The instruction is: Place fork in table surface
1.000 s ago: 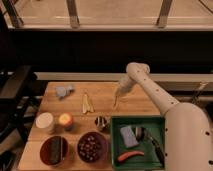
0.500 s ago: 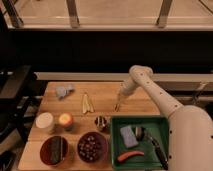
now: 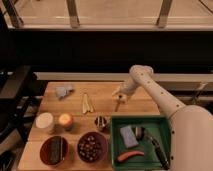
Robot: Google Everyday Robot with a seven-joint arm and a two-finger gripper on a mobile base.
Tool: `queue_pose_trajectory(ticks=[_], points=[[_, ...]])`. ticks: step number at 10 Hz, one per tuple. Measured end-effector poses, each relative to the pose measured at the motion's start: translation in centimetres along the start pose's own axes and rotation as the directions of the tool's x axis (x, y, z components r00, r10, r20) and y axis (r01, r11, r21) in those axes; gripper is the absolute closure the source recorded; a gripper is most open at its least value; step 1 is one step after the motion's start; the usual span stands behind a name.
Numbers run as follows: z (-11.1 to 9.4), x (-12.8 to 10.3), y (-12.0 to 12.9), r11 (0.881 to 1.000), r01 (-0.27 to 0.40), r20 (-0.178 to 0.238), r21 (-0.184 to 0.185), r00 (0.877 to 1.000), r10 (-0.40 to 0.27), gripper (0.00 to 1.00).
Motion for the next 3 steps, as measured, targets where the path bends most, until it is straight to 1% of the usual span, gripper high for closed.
queue_pose_trajectory(ticks=[2,3], points=[[-3.0,0.2,-1.2,1.0,0.021,-0.062,-0.018,0.998,-0.022,0.36],[-4.7,0.2,-1.9,0.999,0.03,-0.106,-0.023,0.994,-0.032,0.36]])
